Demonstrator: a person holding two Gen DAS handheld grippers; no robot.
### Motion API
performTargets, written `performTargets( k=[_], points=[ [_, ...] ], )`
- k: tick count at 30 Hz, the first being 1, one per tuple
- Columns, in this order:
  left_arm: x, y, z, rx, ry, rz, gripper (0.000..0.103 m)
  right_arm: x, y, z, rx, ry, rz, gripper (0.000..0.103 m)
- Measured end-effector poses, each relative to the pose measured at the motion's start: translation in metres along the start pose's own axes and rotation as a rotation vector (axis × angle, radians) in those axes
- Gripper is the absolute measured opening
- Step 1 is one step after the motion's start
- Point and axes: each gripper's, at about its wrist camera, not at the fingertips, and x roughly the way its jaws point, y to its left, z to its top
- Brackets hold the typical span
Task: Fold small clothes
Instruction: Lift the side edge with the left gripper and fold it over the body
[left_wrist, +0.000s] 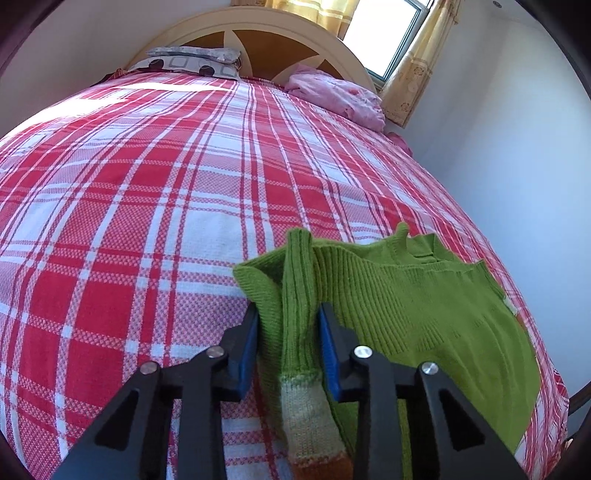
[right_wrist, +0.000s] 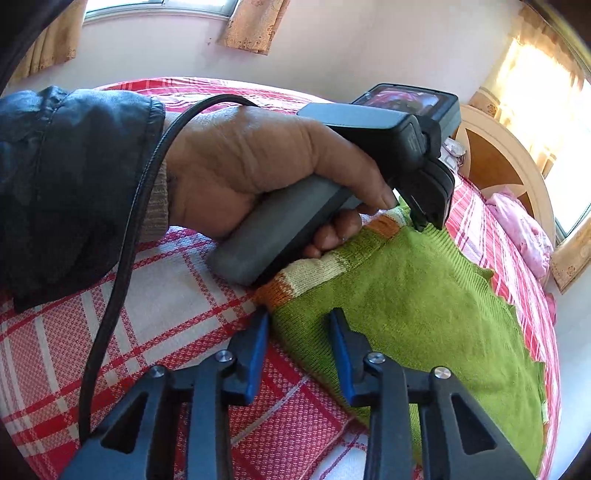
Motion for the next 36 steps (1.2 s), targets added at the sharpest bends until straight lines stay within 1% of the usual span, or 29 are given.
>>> performTargets(
  k=[4,5,6,8,11,17,20,23,26,29,36],
  points=[
    [0.000,-0.004,0.000,0.018,-0.003,0.007,0.025,-0.002,0.000,0.000,0.011,0.000,0.010,0.024],
    [0.000,-0.004,0.000,0.021,-0.002,0.006,0.023,-0.003,0.000,0.001,0.019,-0.001,0.011,0.021],
    [0.001,-0.004,0.000,0.022,-0.002,0.006,0.023,-0.004,-0.002,0.002,0.026,-0.003,0.008,0.018],
    [0.001,-0.003,0.000,0.018,-0.001,0.002,0.023,-0.007,-0.005,0.002,0.044,-0.008,0.010,0.015],
    [0.002,-0.002,0.001,0.011,0.009,-0.017,0.016,-0.011,-0.015,0.002,0.082,-0.020,0.033,0.014],
    [-0.001,0.001,0.004,-0.018,0.024,-0.040,0.014,-0.028,-0.030,-0.002,0.145,-0.069,0.046,0.013],
    [-0.003,0.003,0.006,-0.058,0.036,-0.061,0.013,-0.038,-0.039,-0.006,0.177,-0.091,0.048,0.013],
    [-0.006,0.006,0.010,-0.125,0.050,-0.107,0.013,-0.047,-0.050,-0.011,0.212,-0.106,0.052,0.013],
    [-0.011,0.004,0.015,-0.172,0.043,-0.138,0.013,-0.056,-0.063,-0.017,0.259,-0.122,0.071,0.012],
    [-0.017,-0.008,0.020,-0.161,0.031,-0.139,0.012,-0.065,-0.078,-0.023,0.327,-0.137,0.107,0.012],
    [-0.028,-0.038,0.035,-0.147,0.005,-0.151,0.012,-0.086,-0.115,-0.041,0.423,-0.185,0.115,0.012]
  ],
)
